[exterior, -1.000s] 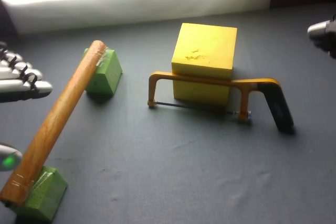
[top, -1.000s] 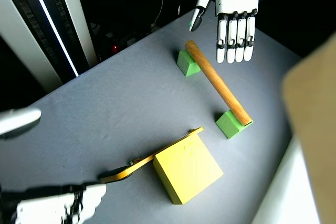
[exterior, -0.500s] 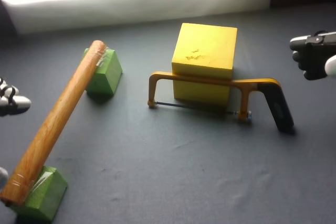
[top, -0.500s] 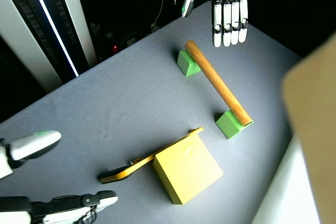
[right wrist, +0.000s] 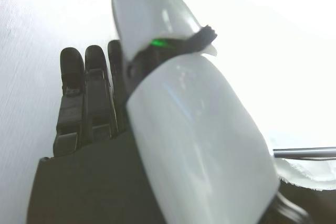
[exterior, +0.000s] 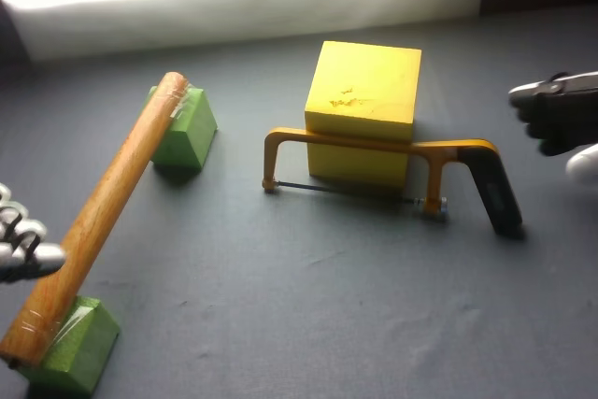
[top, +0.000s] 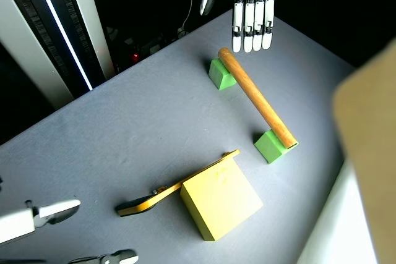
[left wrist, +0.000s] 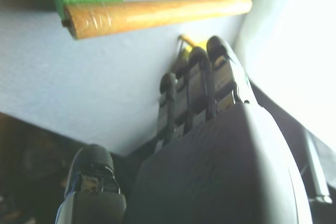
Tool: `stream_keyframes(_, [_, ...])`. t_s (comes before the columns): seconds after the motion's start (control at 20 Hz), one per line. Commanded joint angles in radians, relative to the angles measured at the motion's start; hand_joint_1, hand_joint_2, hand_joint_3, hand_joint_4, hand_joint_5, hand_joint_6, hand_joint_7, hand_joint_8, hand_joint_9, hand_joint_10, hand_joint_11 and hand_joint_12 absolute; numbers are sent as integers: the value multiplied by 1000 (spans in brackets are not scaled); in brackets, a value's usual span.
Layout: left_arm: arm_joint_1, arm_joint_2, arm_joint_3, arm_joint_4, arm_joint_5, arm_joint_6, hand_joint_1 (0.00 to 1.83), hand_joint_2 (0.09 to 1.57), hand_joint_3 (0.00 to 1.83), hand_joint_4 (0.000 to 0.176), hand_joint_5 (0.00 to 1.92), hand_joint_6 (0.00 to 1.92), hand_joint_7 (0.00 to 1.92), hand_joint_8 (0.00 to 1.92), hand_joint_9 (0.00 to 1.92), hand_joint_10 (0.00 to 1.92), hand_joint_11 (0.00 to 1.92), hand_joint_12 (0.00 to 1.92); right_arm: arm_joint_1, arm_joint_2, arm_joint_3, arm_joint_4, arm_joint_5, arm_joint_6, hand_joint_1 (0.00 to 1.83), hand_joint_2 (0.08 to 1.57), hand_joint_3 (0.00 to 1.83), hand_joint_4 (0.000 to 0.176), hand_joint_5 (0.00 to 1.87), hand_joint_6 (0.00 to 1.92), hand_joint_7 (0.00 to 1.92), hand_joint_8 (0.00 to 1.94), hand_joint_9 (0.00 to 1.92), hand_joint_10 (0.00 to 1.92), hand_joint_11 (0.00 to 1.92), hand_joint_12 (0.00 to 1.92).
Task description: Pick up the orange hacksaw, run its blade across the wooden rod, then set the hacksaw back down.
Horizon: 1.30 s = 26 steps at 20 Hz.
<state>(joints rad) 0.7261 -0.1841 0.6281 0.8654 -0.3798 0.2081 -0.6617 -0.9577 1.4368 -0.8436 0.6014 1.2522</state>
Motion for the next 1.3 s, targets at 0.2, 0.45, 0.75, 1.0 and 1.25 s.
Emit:
stream_keyframes(0.2, [13,-3,0,-31,-25,-6,1,1209,3,0,188,5,187,4,140,1,0,252,0,-34,1,198,23,-27,1237,1155,19,0,149,0,122,0,137,0,0,608])
stream_keyframes(0.45, [6,-39,6,-31,-4,-6,0,1221,0,0,183,1,185,2,145,1,0,248,1,-65,2,227,20,-44,1246,1151,4,0,162,5,142,3,164,6,0,686])
stream_keyframes(0.75, [-2,-99,30,-31,70,-6,0,1229,0,0,224,0,210,0,177,1,0,422,-52,-107,48,410,169,-288,1239,1170,5,0,181,1,155,1,174,1,0,647])
stream_keyframes(1.0, [4,-109,36,-31,90,-13,36,1226,0,0,239,5,226,7,197,5,0,481,-73,-154,111,421,265,-284,1229,1164,0,0,199,2,168,8,186,7,0,568])
stream_keyframes(1.25, [22,-124,35,-31,92,-15,0,1230,1,0,226,8,193,4,172,4,0,444,-90,-193,111,494,291,-309,1245,1175,4,0,224,1,199,2,192,1,0,525])
